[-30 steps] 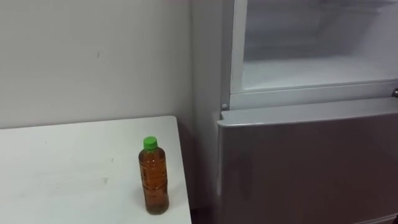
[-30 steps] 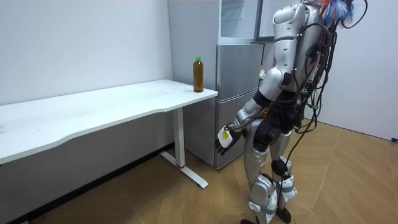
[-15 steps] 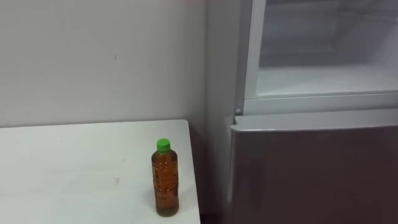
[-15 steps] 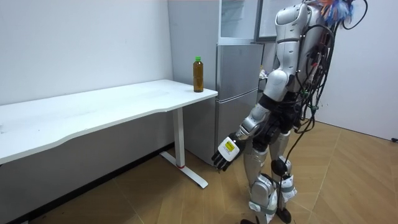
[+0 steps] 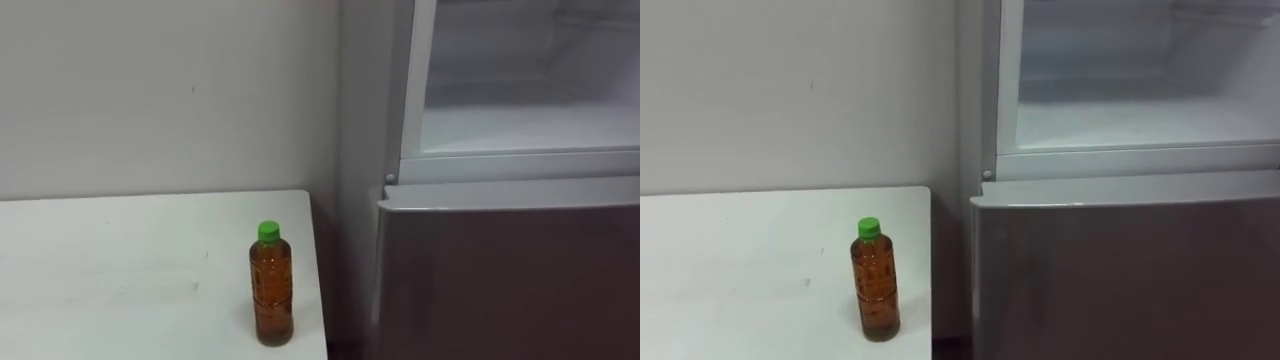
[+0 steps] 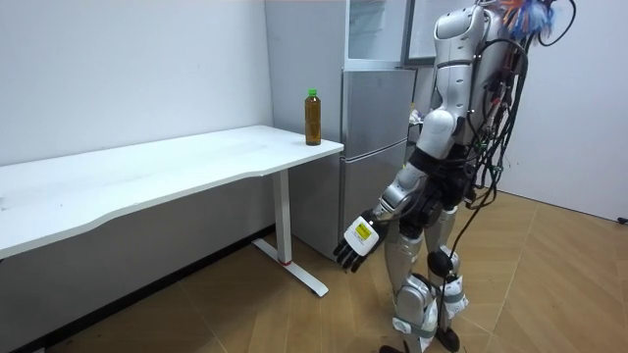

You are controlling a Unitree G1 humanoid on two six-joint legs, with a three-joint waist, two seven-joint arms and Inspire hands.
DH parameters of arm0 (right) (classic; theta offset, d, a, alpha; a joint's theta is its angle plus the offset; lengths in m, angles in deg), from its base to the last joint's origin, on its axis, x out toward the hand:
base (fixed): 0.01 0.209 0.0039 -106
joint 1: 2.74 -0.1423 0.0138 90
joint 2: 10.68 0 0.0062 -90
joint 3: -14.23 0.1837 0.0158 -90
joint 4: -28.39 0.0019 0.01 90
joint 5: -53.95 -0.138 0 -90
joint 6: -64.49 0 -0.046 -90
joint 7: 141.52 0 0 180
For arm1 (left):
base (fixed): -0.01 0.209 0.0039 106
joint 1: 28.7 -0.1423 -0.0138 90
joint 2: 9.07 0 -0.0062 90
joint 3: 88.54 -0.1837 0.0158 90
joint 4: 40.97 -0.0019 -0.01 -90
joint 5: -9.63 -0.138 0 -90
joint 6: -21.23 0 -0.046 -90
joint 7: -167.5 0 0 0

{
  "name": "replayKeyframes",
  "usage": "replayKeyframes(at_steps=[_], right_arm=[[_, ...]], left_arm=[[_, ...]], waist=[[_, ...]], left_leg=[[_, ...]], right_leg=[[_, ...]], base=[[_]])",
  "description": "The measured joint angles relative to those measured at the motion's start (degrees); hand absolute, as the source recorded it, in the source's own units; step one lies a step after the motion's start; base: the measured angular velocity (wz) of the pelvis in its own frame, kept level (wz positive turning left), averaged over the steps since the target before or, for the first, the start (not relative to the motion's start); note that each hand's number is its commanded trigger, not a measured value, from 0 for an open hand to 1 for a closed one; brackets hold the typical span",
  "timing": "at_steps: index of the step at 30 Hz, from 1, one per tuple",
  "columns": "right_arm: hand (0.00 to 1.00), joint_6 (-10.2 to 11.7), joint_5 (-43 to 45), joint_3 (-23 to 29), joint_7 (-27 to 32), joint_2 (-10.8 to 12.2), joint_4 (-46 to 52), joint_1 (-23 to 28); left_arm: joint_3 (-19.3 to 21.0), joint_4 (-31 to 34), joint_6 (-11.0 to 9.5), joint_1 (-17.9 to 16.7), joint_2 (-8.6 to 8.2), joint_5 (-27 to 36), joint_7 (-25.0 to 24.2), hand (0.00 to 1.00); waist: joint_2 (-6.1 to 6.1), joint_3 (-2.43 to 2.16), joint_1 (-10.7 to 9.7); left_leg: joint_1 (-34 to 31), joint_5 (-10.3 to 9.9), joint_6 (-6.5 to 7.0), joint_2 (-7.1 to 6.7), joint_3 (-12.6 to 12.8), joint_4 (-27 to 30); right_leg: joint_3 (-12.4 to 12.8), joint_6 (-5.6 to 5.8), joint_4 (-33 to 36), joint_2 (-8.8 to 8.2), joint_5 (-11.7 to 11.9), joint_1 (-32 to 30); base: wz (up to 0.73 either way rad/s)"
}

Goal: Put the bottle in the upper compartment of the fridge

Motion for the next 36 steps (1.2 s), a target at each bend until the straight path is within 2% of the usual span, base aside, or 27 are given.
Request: replayKeyframes(at_steps=[12,17,25,27,31,36], right_arm=[[0.00,-0.1,2.8,-0.1,-0.1,-0.1,-0.3,-1.0],[0.00,-0.1,2.7,-0.1,-0.4,0.1,-0.3,-0.9],[0.00,0.1,1.6,-0.9,-0.6,0.2,0.7,-1.0],[0.00,0.1,1.7,-1.0,-0.6,0.3,1.9,-0.9],[0.00,1.5,1.8,-1.0,-1.1,0.3,5.5,-1.0],[0.00,1.9,2.8,-1.0,-1.2,0.2,15.5,-0.5]], left_arm=[[-0.1,0.4,0.2,-0.1,-0.21,-1.8,2.3,0.00],[0.0,0.3,0.1,-0.3,-0.32,-1.7,3.9,0.00],[-0.1,0.4,-0.2,-0.1,-0.77,-1.5,6.0,0.00],[-0.2,0.1,-0.4,0.1,-0.81,-1.5,6.2,0.00],[-0.4,-0.1,-1.6,0.2,-0.94,-1.8,6.7,0.00],[-1.2,0.2,-2.0,0.3,-0.98,-1.9,7.0,0.00]], waist=[[-0.19,-0.14,0.0],[-0.75,-0.13,0.1],[-0.83,-0.17,0.3],[-0.79,-0.16,0.2],[-0.69,-0.11,0.5],[-0.08,-0.13,1.1]], left_leg=[[0.0,0.0,0.00,-0.09,-0.4,0.0],[-0.1,0.0,0.01,-0.33,-1.3,-0.1],[-0.5,0.0,0.00,-0.47,-1.8,0.0],[-0.6,0.0,0.00,-0.53,-2.1,0.1],[-1.2,0.0,0.02,-0.69,-2.8,0.2],[-2.8,0.0,0.03,-0.67,-3.0,0.9]], right_leg=[[-0.1,0.07,0.0,-0.09,-0.1,0.1],[-1.7,0.14,-0.3,-0.32,-0.2,0.8],[-2.4,0.20,-1.0,-0.32,-0.2,1.3],[-2.7,0.22,-1.0,-0.38,-0.2,1.3],[-3.1,0.29,-1.0,-0.46,-0.3,0.6],[-3.2,0.29,-0.8,-0.45,-0.3,-0.5]], base=[[0.00],[0.12],[0.04],[0.07],[0.07],[0.03]])
